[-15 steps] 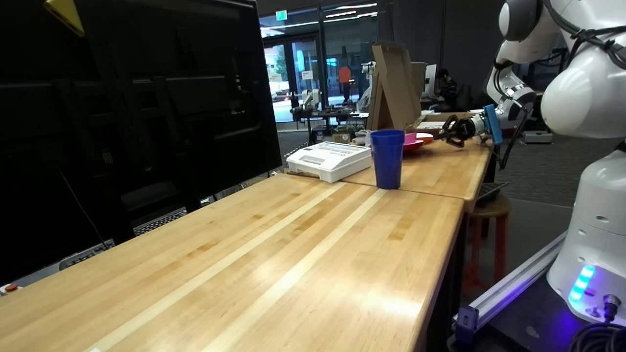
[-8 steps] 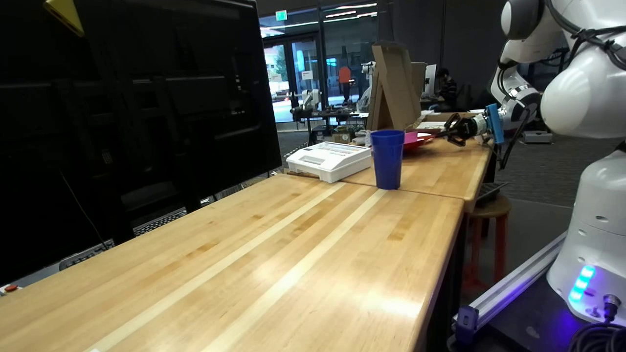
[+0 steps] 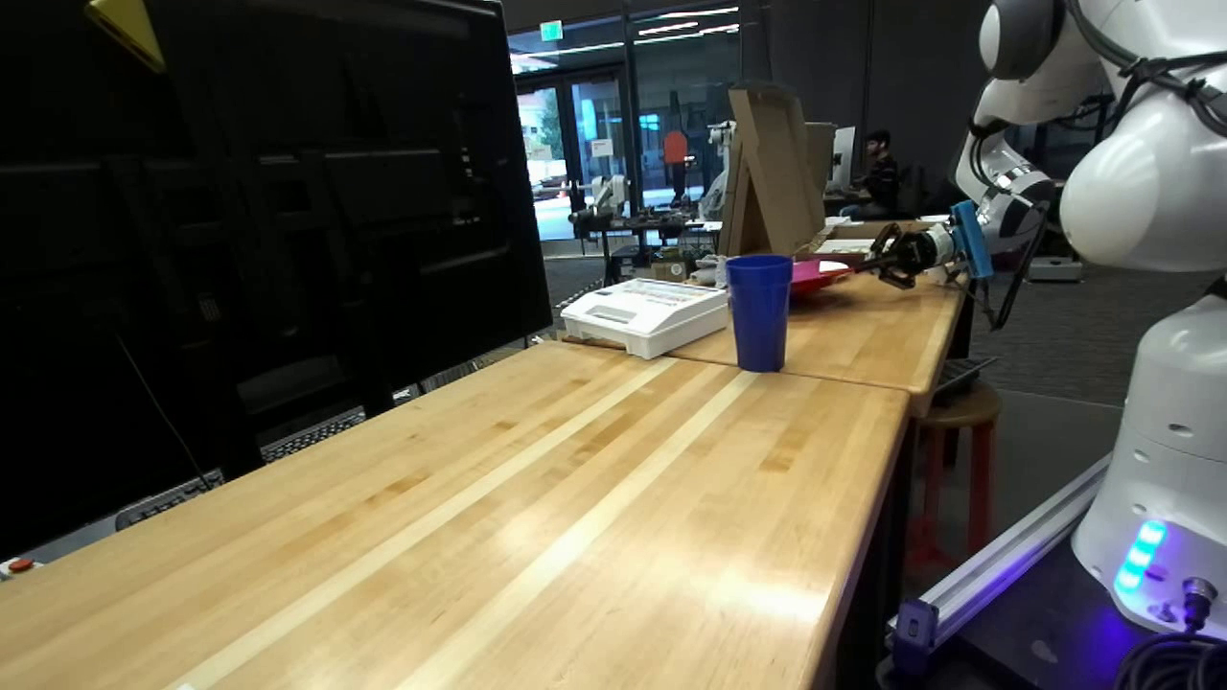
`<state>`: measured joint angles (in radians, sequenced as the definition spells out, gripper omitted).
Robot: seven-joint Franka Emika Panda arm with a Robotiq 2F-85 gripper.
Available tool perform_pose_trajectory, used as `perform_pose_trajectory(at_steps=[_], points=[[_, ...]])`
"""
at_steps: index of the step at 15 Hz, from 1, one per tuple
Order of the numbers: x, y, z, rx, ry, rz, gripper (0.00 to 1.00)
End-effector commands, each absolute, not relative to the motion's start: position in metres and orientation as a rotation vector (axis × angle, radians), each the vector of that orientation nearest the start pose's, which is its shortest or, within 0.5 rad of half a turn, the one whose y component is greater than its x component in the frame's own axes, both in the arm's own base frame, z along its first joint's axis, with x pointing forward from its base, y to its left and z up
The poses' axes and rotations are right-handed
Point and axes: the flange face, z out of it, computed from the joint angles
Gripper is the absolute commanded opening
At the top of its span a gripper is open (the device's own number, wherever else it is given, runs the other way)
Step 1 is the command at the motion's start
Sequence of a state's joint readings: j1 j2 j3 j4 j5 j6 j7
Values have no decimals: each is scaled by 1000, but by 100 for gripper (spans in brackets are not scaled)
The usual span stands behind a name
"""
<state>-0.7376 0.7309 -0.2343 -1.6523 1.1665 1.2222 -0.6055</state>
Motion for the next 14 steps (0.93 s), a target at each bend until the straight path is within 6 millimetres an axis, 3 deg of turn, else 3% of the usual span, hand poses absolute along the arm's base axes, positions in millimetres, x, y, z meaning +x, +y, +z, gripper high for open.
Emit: perform_pose_trajectory(at_steps=[1,7,14], points=[[437,-382,144,-1545,662,143,1],[443,-377,142,-1555,701,218,1],[466,-377,140,-1547,797,330,1]])
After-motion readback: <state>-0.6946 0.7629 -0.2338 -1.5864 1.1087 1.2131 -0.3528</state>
